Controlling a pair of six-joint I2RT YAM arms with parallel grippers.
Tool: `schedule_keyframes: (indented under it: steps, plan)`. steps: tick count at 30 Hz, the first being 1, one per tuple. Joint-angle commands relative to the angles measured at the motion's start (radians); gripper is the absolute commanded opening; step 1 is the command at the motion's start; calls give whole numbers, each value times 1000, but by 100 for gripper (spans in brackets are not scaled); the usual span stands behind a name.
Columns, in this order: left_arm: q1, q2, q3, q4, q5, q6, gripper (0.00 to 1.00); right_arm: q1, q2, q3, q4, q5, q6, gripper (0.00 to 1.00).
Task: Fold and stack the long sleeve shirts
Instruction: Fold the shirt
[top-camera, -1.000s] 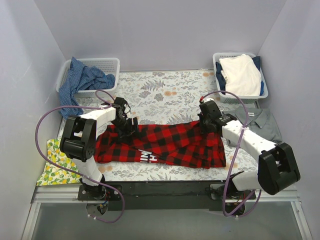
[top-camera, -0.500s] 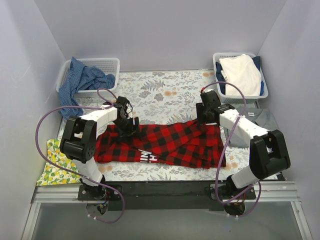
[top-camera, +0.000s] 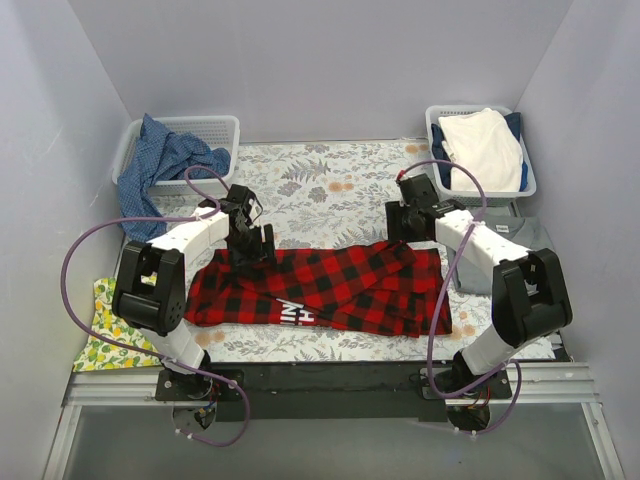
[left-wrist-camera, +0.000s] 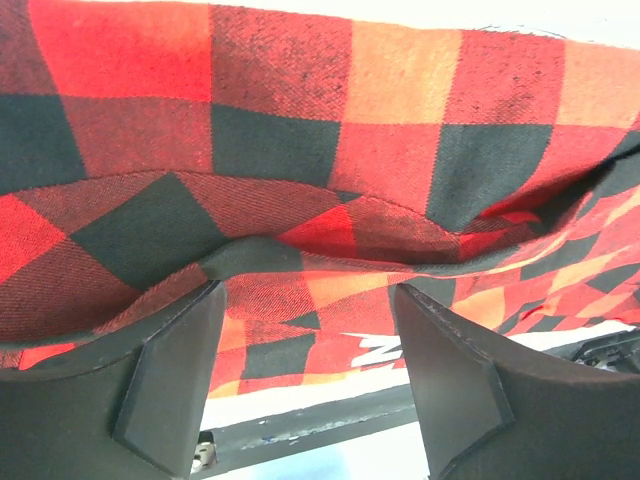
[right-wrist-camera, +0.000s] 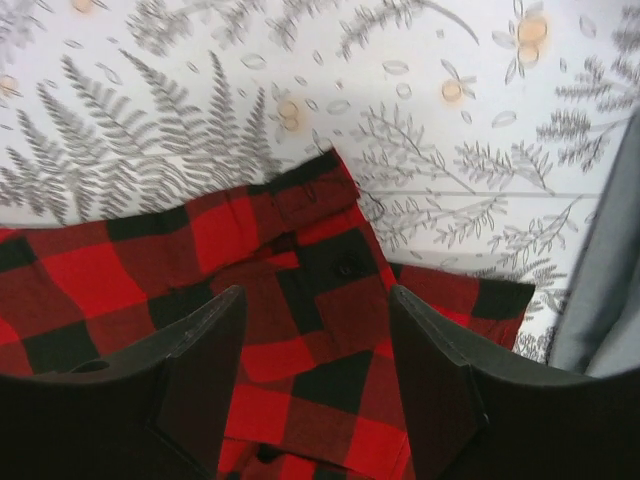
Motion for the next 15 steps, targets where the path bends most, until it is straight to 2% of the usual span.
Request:
schedule_keyframes:
  steps: [1,12,15]
  plan:
    - [1,-56,13,-16,-33,-11,68,-47,-18,-57,-12,-37,61,66]
    - [2,-14,-50,10,-53,-21,69,-74,101,-58,49,-134,23,65]
    - [1,-4,-59,16,-56,-22,69,-77,122,-57,46,-160,24,55]
